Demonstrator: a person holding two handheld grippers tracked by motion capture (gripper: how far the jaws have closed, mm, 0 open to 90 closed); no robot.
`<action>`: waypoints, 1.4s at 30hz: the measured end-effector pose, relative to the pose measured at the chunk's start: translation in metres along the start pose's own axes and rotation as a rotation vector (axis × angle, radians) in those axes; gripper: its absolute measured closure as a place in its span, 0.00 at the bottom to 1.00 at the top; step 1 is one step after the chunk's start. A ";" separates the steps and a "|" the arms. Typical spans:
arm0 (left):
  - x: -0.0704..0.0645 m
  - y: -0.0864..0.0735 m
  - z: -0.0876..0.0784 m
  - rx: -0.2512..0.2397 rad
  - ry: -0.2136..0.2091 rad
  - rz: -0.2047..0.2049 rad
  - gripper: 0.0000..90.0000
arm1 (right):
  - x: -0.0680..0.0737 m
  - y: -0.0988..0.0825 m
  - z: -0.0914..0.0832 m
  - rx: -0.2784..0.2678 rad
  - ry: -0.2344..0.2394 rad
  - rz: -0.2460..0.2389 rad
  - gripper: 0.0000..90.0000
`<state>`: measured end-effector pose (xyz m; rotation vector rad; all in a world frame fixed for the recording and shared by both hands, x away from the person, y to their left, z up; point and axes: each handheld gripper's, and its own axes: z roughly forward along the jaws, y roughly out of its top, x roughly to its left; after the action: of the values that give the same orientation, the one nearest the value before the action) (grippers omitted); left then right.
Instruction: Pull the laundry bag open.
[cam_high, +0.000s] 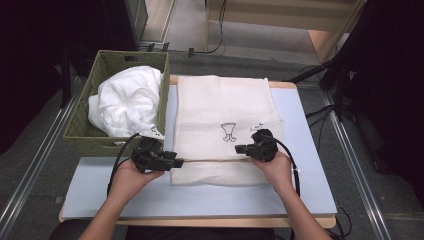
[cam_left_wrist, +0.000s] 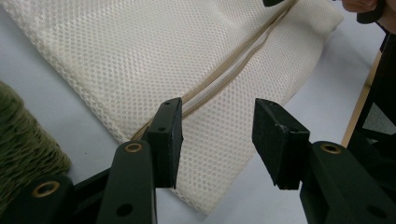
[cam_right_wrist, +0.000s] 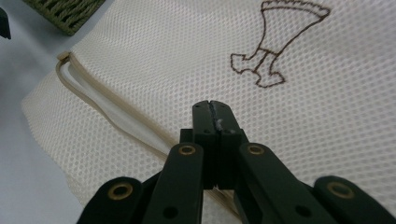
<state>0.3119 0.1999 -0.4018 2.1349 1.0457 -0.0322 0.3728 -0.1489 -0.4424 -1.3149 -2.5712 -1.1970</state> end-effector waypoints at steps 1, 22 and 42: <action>0.000 -0.001 0.000 0.000 0.002 0.001 0.60 | 0.000 0.000 0.003 0.011 0.005 -0.004 1.00; 0.001 -0.003 0.000 0.008 0.003 -0.001 0.59 | 0.030 -0.014 0.028 0.123 0.064 -0.099 1.00; 0.001 -0.004 0.002 0.012 0.003 -0.007 0.59 | 0.024 -0.009 0.034 0.052 -0.028 -0.168 0.65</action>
<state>0.3107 0.2011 -0.4059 2.1426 1.0578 -0.0385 0.3612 -0.1139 -0.4638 -1.1332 -2.7605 -1.1322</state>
